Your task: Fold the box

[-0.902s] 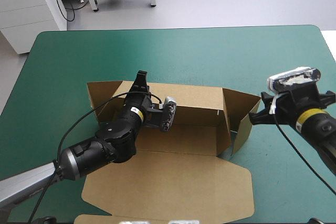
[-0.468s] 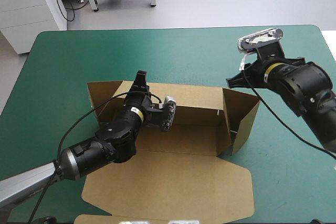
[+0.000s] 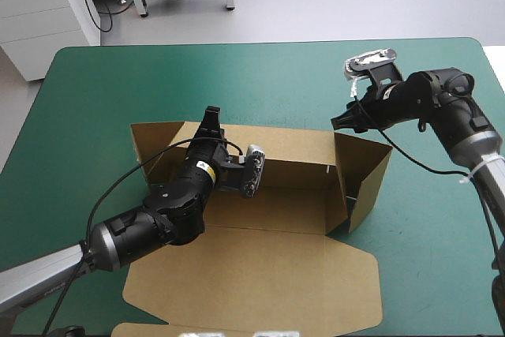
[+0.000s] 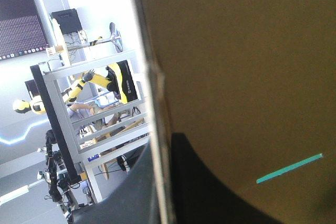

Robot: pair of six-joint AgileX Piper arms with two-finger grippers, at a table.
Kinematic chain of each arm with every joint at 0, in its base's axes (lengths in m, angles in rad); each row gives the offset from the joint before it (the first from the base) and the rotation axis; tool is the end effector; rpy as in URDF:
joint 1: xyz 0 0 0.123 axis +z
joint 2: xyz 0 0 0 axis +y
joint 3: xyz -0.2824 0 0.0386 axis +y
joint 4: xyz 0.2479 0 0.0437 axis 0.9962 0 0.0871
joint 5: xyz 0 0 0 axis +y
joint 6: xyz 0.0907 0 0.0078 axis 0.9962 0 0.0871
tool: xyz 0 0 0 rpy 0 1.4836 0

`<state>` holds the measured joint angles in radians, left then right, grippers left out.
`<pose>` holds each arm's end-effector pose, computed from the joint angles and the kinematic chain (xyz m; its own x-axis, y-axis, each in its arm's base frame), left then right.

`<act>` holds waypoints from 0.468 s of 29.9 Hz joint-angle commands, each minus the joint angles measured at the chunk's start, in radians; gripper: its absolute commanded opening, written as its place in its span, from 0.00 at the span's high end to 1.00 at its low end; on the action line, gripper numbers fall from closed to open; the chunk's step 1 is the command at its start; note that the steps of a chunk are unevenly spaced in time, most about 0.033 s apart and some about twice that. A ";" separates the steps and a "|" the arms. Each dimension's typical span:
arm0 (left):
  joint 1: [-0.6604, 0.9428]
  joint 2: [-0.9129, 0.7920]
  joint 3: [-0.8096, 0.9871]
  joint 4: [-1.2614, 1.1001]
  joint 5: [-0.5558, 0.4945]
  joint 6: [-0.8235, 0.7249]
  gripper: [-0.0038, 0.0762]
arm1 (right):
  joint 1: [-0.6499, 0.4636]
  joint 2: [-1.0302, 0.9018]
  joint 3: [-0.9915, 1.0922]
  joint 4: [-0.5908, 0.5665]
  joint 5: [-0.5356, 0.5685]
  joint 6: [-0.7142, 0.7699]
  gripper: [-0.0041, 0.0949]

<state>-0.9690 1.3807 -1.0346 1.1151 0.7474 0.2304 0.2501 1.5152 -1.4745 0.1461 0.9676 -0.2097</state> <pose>0.2101 -0.2076 0.3212 0.2334 0.9703 0.0639 0.4515 -0.1663 0.8766 0.3144 0.0916 0.3689 -0.7225 -0.3138 -0.6161 -0.4108 0.9115 0.0176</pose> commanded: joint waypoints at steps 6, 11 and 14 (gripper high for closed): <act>-0.005 -0.022 -0.010 -0.023 0.008 0.004 0.96 | -0.006 -0.034 -0.023 0.023 0.113 -0.074 0.51; -0.005 -0.022 -0.010 -0.023 0.006 0.004 0.96 | -0.006 -0.060 -0.023 0.023 0.166 -0.073 0.51; -0.005 -0.022 -0.010 -0.023 0.004 0.004 0.96 | -0.006 -0.086 -0.011 0.028 0.187 -0.076 0.51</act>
<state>-0.9690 1.3807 -1.0346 1.1151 0.7421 0.2304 0.2501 1.4917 -1.4727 0.1573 1.1560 -0.2720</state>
